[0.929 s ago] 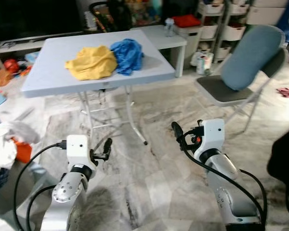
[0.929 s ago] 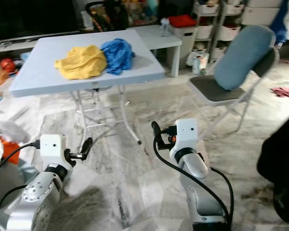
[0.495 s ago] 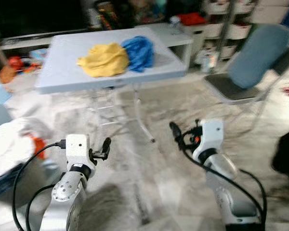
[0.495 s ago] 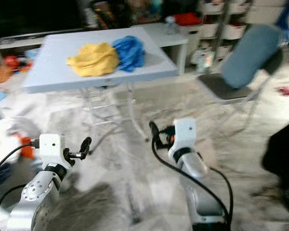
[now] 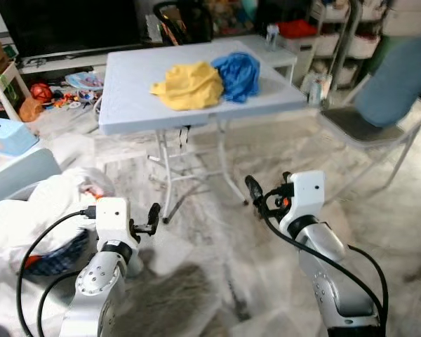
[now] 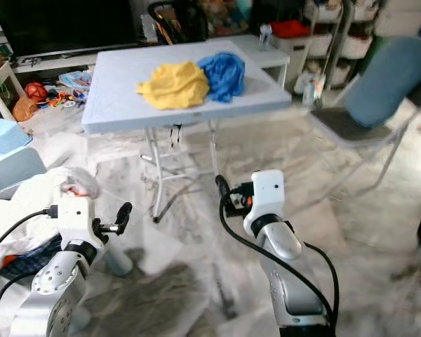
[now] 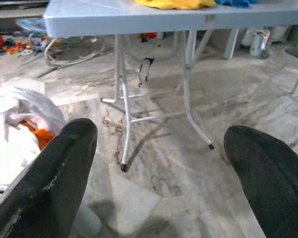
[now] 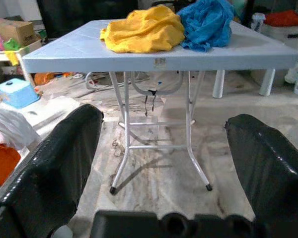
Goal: Hang hanger
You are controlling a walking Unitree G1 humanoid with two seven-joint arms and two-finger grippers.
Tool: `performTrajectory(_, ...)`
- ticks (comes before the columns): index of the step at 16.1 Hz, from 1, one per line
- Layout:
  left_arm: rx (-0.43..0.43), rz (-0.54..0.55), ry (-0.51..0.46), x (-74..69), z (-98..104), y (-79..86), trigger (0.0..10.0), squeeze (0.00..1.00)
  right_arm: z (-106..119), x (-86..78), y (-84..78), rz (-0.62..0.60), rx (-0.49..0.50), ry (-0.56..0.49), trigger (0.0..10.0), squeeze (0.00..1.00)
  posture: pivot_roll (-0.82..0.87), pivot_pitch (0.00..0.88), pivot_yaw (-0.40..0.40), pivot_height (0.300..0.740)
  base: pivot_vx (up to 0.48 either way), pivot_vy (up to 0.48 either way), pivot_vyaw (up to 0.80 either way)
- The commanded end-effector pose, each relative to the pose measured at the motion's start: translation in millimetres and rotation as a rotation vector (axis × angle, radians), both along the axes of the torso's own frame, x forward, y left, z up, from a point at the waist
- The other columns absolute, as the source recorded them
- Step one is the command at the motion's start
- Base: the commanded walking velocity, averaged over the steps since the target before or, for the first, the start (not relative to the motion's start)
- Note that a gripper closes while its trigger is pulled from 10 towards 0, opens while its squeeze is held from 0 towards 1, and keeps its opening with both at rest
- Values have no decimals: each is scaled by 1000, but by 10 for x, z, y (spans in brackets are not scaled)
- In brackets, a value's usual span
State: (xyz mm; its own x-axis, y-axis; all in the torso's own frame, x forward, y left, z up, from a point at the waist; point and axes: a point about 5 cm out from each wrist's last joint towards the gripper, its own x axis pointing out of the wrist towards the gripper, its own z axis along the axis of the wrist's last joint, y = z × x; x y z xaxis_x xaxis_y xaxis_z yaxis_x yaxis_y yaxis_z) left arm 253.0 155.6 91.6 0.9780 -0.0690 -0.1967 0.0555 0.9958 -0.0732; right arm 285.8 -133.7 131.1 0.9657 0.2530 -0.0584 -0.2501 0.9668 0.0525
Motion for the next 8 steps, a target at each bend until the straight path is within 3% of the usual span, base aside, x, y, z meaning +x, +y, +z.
performTrajectory(1, 4, -19, -12, 13, 30, -39, 10000, 0, 2, -8, -56, -21, -1, 2, 10000, 0, -27, 0, 20, 740, 0, 480, 0)
performTrajectory(4, 22, -4, -6, 14, 8, -22, 10000, 0, 4, -15, -48, -17, -3, -3, 10000, 0, -26, 0, 19, 740, 0, 447, 0)
performTrajectory(8, 35, -14, -41, 24, 52, -41, 10000, 0, 14, -16, -23, 1, -15, -12, 10000, 0, -26, 0, 14, 740, 0, 0, 0)
